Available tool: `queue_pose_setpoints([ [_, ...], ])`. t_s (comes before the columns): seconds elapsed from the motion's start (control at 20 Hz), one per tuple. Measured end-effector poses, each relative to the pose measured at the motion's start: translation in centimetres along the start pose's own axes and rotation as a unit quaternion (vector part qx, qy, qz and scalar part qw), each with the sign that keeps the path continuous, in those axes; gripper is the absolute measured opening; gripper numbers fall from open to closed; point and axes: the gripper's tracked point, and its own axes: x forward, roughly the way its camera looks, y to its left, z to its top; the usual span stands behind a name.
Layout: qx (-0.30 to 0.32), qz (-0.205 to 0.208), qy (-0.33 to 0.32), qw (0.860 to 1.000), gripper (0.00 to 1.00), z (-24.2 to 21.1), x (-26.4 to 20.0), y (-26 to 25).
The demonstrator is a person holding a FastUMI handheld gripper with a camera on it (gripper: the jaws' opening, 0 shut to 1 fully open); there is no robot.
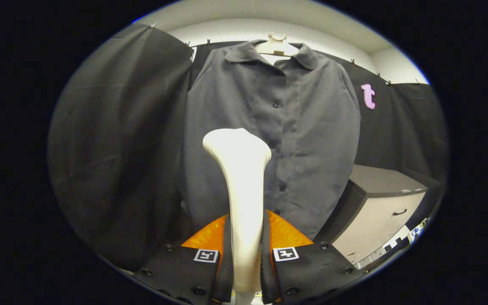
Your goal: Iron the clothes twice with a garment steamer, once on the left side and once on the right side.
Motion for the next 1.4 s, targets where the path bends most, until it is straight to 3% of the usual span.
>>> queue_pose_setpoints([
  [0.45, -0.012, -0.091, -0.101, 0.991, 0.33, 9.2, -3.7, -8.4],
  [1.0, 0.016, -0.176, -0.102, 0.979, 0.33, 12.3, -9.4, -17.0],
  [1.4, 0.029, -0.207, -0.122, 0.97, 0.33, 13.7, -11.3, -19.2],
])
